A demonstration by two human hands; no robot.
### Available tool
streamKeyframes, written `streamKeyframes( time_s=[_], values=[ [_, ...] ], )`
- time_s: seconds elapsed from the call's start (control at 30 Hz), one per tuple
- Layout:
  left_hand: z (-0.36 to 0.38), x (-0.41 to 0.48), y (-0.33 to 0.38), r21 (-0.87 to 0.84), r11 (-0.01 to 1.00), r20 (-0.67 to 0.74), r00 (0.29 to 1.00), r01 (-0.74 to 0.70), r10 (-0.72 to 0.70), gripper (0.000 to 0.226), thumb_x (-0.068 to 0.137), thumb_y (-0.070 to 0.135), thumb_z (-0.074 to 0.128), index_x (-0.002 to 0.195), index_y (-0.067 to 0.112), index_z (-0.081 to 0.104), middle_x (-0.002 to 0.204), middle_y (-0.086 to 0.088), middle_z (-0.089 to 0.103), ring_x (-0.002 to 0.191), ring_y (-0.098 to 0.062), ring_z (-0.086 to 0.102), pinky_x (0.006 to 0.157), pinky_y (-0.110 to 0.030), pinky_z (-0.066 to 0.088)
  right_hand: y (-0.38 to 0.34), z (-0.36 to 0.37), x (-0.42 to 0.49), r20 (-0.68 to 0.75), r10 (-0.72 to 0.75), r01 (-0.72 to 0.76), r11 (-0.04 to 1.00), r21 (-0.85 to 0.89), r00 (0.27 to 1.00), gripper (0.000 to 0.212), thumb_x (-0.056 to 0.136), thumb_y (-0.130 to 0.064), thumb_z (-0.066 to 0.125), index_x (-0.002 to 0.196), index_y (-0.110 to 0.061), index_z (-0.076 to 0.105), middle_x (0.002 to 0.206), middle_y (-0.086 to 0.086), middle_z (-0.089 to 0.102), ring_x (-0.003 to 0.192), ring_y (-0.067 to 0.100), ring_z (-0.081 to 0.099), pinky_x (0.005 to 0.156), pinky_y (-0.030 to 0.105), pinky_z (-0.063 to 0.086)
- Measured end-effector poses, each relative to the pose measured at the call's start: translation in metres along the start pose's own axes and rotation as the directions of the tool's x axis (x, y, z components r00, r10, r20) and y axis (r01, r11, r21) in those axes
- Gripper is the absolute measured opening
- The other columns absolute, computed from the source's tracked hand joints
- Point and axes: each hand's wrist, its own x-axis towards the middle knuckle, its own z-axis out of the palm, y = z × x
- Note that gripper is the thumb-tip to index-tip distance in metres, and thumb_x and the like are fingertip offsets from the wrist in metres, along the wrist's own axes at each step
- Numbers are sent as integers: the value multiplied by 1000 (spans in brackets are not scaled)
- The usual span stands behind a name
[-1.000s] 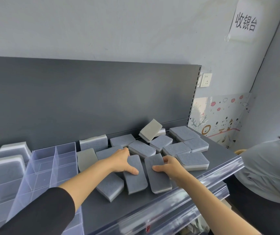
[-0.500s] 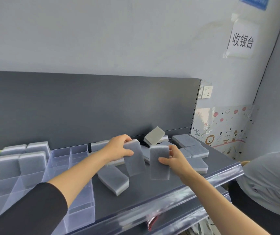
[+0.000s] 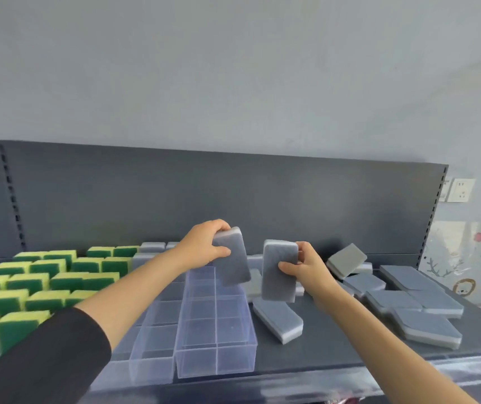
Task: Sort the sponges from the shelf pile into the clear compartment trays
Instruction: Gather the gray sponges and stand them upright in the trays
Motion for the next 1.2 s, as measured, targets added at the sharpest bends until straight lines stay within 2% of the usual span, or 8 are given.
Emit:
streamKeyframes(
  time_s=[0.1, 0.23, 0.37, 0.57, 0.73, 0.97, 1.1, 1.2],
  values=[
    [-32, -13, -27, 34, 999, -48, 998, 42, -41, 30, 82, 12, 64, 111, 14, 55, 108, -3, 59, 96, -21, 56, 69, -19, 42, -9, 35, 11, 40, -24, 23, 999, 25, 999, 39, 85, -4, 60, 118, -17, 43, 112, 8, 56, 97, 22, 54, 84, 33, 46],
    [-72, -28, -66, 65, 990, -84, 990, 122, -116, 30, 83, 10, 63, 112, 15, 55, 108, -2, 58, 95, -18, 54, 68, -18, 41, -19, 87, 25, 100, -81, 81, 997, 0, 992, 55, 85, -4, 59, 127, -33, 38, 115, 9, 51, 107, 26, 50, 97, 43, 46],
    [-95, -39, -104, 90, 977, -78, 979, 194, -188, 31, 84, 11, 63, 113, 16, 54, 113, -4, 56, 97, -20, 54, 69, -24, 42, -25, 137, 32, 145, -116, 122, 992, -34, 983, 41, 85, -3, 58, 110, -33, 45, 100, 3, 55, 89, 21, 51, 84, 39, 48],
    [-95, -42, -146, 152, 966, 8, 977, 210, -214, 42, 87, 14, 61, 127, 16, 49, 129, 0, 50, 114, -16, 48, 87, -23, 35, -20, 192, 40, 178, -114, 143, 977, -159, 977, 38, 86, -2, 55, 109, -28, 42, 84, 0, 53, 76, 17, 48, 68, 24, 43],
    [-88, -35, -165, 163, 967, 75, 975, 197, -211, 47, 87, 14, 61, 132, 17, 46, 136, -1, 46, 124, -18, 44, 98, -26, 36, -11, 212, 44, 201, -81, 136, 951, -277, 976, 38, 87, -3, 52, 116, -25, 41, 77, 1, 46, 73, 17, 45, 69, 26, 41],
    [-71, -34, -183, 221, 962, 166, 966, 161, -199, 47, 88, 12, 59, 133, 18, 46, 138, -1, 45, 124, -17, 45, 102, -27, 37, 9, 221, 45, 243, -25, 133, 887, -442, 970, 39, 91, -6, 49, 126, -19, 38, 76, -12, 40, 69, 2, 41, 60, 11, 37],
    [-60, -34, -189, 276, 950, 225, 951, 148, -214, 47, 87, 12, 58, 132, 20, 48, 138, 0, 46, 121, -18, 48, 102, -33, 42, 17, 228, 45, 271, -3, 154, 828, -540, 963, 39, 92, -7, 46, 128, -22, 39, 105, -2, 54, 90, 14, 45, 78, 19, 41],
    [-56, -32, -190, 307, 939, 216, 949, 156, -228, 47, 87, 13, 59, 132, 21, 48, 137, 0, 49, 118, -19, 51, 99, -37, 44, 20, 230, 48, 264, -10, 165, 802, -574, 964, 39, 93, -10, 47, 129, -24, 40, 129, 6, 46, 104, 18, 46, 90, 25, 42]
  ],
)
